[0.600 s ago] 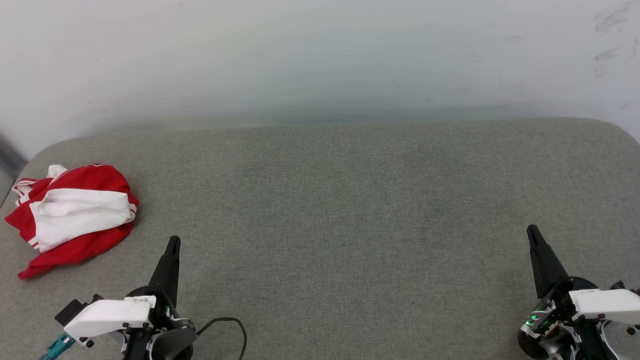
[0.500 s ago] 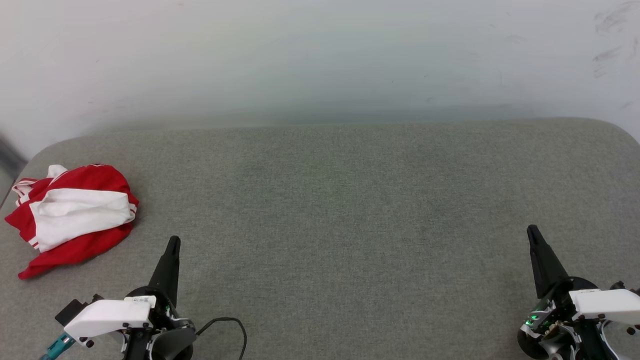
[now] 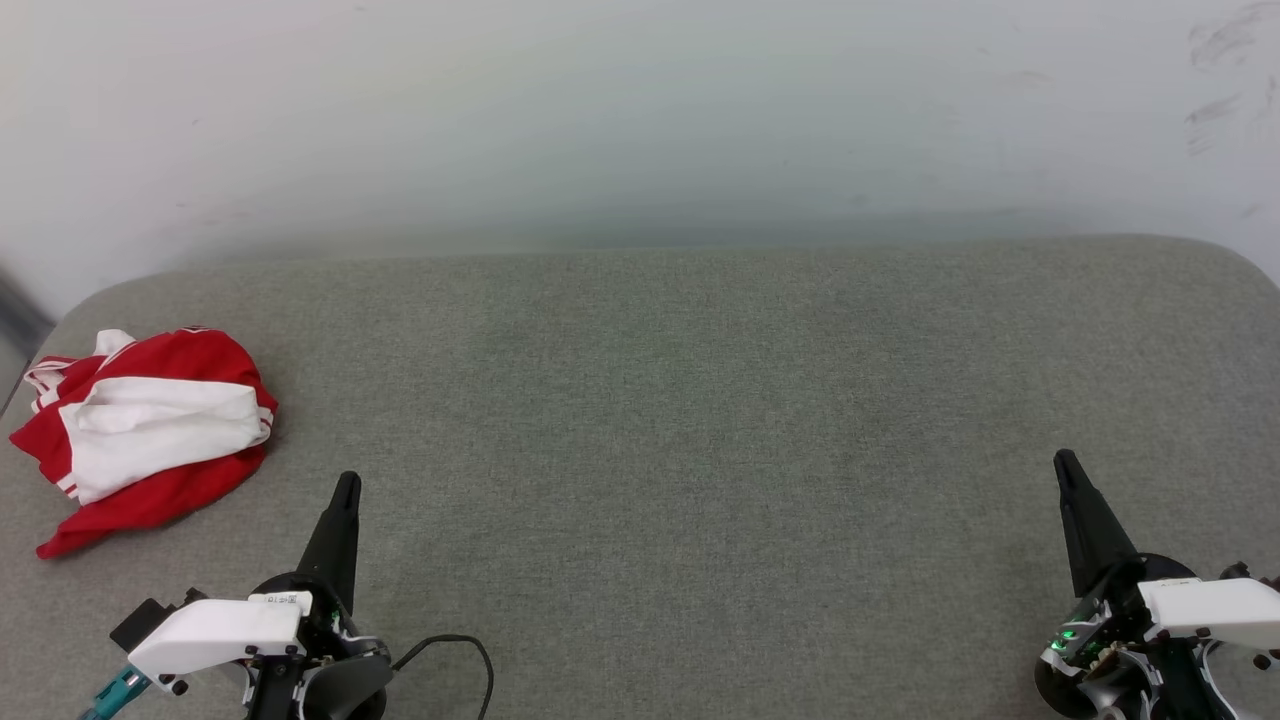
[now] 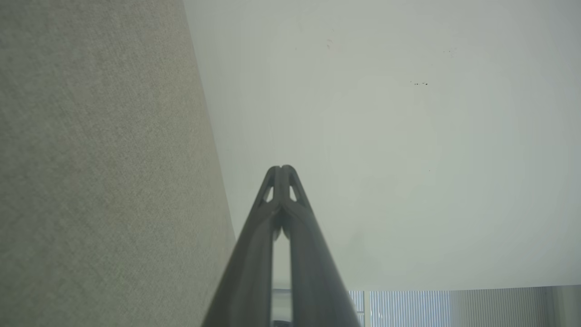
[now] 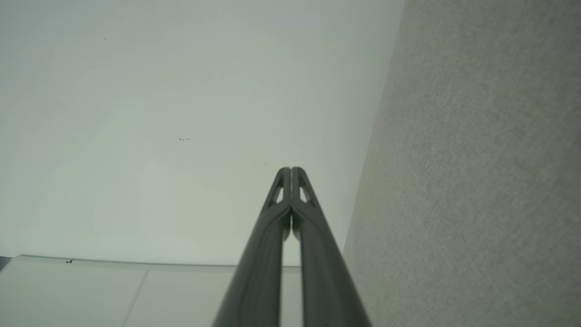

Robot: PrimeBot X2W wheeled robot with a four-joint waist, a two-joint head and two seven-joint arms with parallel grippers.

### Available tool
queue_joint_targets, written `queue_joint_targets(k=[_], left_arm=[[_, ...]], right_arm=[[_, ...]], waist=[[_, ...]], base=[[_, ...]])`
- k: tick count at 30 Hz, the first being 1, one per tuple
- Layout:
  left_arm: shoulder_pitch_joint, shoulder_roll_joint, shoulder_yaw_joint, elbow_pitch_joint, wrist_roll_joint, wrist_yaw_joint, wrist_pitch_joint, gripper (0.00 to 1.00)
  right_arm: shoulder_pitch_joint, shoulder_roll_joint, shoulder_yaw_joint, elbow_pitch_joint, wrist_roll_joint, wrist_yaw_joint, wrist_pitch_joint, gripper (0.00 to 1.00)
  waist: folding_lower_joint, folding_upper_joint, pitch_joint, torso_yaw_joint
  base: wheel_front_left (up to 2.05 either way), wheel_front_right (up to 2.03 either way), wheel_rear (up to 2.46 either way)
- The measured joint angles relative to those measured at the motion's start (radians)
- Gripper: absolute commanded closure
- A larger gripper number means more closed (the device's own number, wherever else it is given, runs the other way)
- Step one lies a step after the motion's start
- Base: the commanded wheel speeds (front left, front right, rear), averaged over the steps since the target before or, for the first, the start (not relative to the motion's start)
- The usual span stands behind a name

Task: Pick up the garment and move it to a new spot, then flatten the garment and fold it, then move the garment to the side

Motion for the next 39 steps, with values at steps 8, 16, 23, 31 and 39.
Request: queue_joint_targets(k=[8, 16, 23, 31, 39], left_arm=[[0.0, 0.0, 0.0, 0.0, 0.0, 0.0, 0.0, 1.0], [0.0, 0.0, 0.0, 0.0, 0.0, 0.0, 0.0, 1.0], [0.03, -0.004, -0.005, 0.035, 0.0, 0.0, -0.002, 0.0], [0.05, -0.005, -0.018, 0.026, 0.022, 0.0, -0.048, 0.0], [0.059, -0.004, -0.005, 0.017, 0.064, 0.0, -0.084, 0.0]], right_arm=[[0.0, 0.0, 0.0, 0.0, 0.0, 0.0, 0.0, 1.0], [0.0, 0.0, 0.0, 0.0, 0.0, 0.0, 0.0, 1.0], [0.033, 0.001, 0.001, 0.034, 0.0, 0.0, 0.0, 0.0], [0.048, 0.001, 0.017, 0.029, -0.048, 0.0, -0.047, 0.0], [0.056, 0.001, -0.002, 0.015, -0.143, 0.0, -0.082, 0.0]], waist=[[0.0, 0.0, 0.0, 0.0], [0.0, 0.0, 0.0, 0.0], [0.0001, 0.0, 0.0, 0.0], [0.0002, 0.0, 0.002, -0.001], [0.0002, 0.0, 0.002, -0.002]], base=[[0.0, 0.0, 0.0], [0.0, 0.0, 0.0], [0.0, 0.0, 0.0], [0.0, 0.0, 0.0], [0.0, 0.0, 0.0]])
